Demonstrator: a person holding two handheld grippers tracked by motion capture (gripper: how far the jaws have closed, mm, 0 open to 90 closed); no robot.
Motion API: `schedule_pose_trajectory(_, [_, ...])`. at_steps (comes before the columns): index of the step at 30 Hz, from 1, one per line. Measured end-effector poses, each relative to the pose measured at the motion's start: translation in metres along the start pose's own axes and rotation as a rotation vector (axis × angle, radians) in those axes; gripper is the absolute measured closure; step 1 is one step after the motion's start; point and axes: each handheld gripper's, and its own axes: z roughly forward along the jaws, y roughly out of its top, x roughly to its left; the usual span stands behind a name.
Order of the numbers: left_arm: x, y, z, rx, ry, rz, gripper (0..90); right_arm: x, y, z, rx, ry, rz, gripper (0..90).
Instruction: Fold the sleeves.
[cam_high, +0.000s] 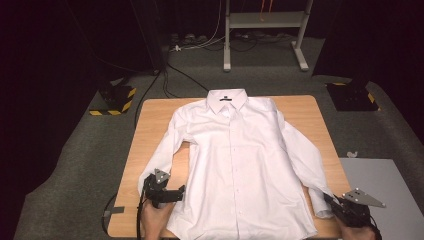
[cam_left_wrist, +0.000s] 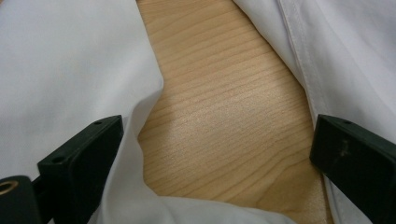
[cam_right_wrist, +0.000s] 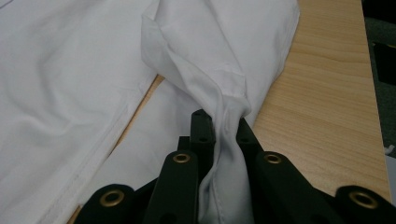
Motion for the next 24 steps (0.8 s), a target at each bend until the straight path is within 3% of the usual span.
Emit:
schedule_pose_trajectory(4, [0.0, 0.0, 0.0, -0.001, 0.001, -0.001, 4.3, -0.005, 0.004, -0.002, -0.014, 0.021, 0.019, 85.5])
schedule_pose_trajectory(9, [0.0, 0.0, 0.0, -0.005, 0.003, -0.001, 5.3, -0.021, 0.019, -0.012, -0.085, 0.065, 0.098, 85.9])
schedule_pose_trajectory(14, [0.0, 0.0, 0.0, -0.007, 0.004, -0.004, 6.1, -0.033, 0.028, -0.022, -0.14, 0.075, 0.15, 86.0])
schedule_pose_trajectory(24, [0.0, 0.0, -0.001, -0.01, 0.007, -0.007, 7.3, -0.045, 0.049, -0.035, -0.195, 0.091, 0.172, 86.1])
